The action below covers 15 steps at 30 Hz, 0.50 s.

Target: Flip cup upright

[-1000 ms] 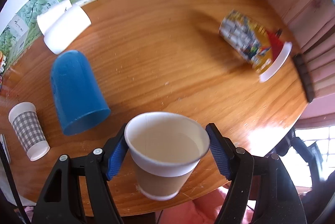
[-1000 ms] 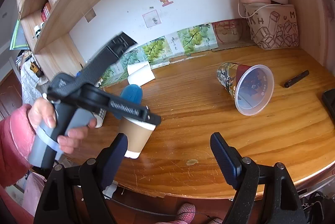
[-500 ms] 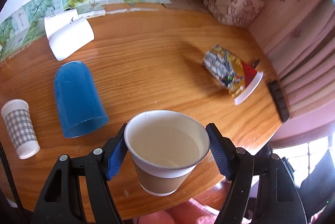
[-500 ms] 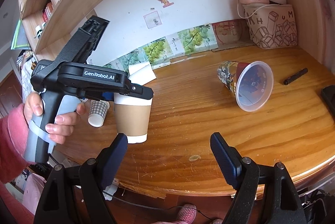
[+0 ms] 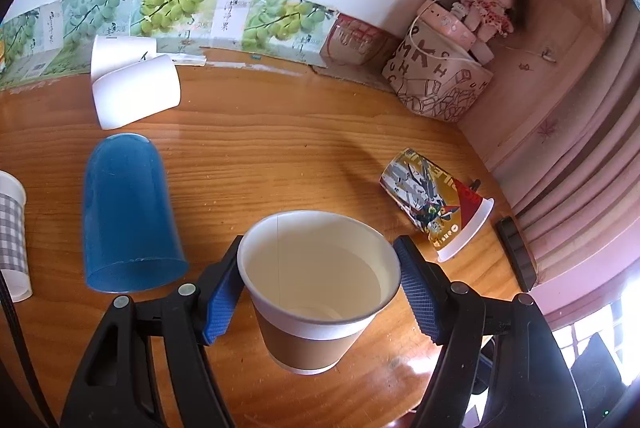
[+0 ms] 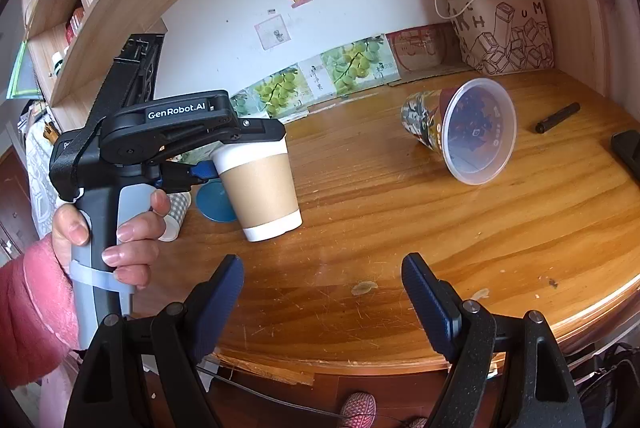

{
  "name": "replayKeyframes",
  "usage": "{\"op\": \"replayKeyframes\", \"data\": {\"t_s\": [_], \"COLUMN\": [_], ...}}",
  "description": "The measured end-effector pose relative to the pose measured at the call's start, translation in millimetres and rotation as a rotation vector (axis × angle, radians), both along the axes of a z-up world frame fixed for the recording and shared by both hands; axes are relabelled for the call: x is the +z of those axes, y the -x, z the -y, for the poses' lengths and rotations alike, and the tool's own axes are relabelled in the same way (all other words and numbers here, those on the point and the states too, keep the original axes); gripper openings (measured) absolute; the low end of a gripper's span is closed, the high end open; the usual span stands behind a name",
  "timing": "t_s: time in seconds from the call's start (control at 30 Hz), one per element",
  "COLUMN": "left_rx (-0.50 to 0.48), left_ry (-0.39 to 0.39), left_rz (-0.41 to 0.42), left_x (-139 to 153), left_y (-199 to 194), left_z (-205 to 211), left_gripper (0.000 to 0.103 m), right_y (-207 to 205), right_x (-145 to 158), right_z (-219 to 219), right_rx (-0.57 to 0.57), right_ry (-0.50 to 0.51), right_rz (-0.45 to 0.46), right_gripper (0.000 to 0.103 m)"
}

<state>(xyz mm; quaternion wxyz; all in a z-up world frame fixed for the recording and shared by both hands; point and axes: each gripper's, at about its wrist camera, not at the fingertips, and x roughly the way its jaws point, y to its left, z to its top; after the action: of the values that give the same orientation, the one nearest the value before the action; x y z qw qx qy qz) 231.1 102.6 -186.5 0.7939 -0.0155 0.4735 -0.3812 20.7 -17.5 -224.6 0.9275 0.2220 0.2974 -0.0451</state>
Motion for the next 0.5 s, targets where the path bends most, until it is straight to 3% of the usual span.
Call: {"op": "replayKeyframes", "data": {"t_s": [0.3,0.5], "left_rx": [0.024,-0.007], "left_ry": [0.060,0.063], "left_rz": [0.058,0.037], "left_x": [-8,-13], "left_y": [5,18], "left_z": [-11,-15], "left_gripper": [0.076,0.077], "right_y": [-13,-19], "right_x": [-4,-1], "right_z": [1,5], "right_rx": [-0.028,-0.050], "right_ry": [-0.010,-0.006], "right_rz": [0.012,0.025], "right_gripper": [0.082,0.082]}}
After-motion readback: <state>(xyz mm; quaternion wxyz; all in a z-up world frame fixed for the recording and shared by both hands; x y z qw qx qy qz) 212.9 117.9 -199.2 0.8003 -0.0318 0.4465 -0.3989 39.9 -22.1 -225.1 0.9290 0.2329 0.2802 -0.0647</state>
